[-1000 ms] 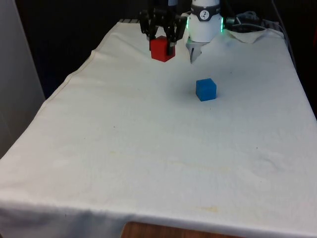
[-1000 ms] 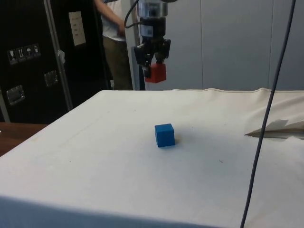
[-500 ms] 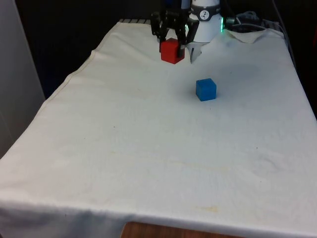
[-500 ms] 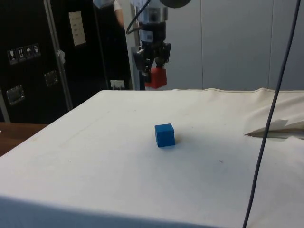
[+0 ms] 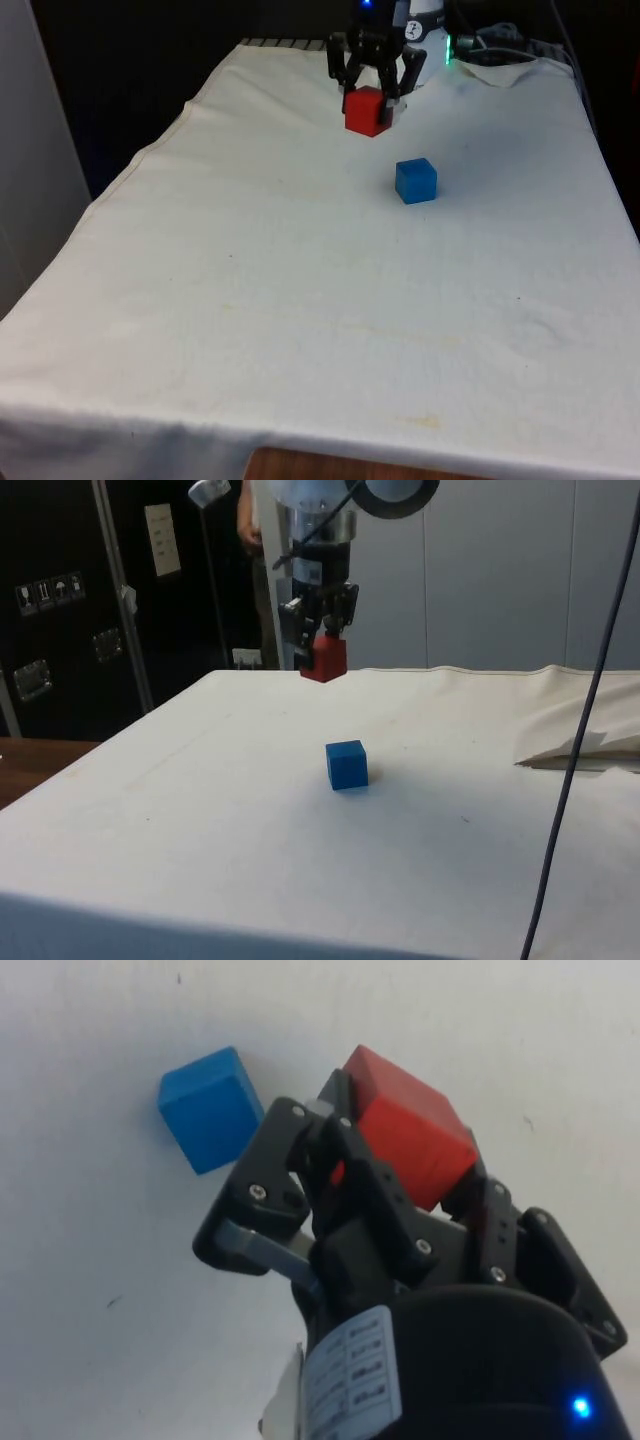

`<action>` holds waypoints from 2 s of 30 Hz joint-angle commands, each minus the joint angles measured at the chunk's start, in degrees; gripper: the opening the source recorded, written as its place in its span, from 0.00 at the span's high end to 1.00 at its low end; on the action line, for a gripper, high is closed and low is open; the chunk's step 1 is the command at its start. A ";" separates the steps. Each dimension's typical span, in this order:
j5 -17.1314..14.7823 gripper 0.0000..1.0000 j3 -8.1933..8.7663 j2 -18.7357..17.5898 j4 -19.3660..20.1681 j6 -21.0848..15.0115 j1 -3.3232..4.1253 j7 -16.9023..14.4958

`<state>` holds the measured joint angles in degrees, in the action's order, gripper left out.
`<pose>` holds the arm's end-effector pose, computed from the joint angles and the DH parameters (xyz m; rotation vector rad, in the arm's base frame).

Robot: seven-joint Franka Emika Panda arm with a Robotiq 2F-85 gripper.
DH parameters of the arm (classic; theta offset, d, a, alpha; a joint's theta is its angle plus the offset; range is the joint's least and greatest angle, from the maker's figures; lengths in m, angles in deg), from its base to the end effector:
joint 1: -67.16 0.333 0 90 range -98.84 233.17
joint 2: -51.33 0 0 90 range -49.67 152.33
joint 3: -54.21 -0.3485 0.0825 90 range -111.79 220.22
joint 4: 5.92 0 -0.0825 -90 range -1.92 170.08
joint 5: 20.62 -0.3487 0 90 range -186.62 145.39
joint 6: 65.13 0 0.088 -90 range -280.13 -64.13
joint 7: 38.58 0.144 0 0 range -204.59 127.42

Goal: Stack the two cubes.

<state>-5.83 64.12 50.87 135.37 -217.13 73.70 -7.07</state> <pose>0.4772 -0.0255 0.3319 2.9727 -0.5891 0.3147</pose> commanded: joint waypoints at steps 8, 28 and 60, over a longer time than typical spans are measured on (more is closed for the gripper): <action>0.74 0.96 -0.29 -0.17 0.29 -0.97 0.00 0.97; 0.57 0.96 -3.95 -0.17 1.89 -1.26 0.17 3.72; -2.69 0.96 -6.82 -3.27 9.51 -13.35 0.11 4.93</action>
<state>-7.15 57.76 47.55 144.60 -229.91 73.70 -1.63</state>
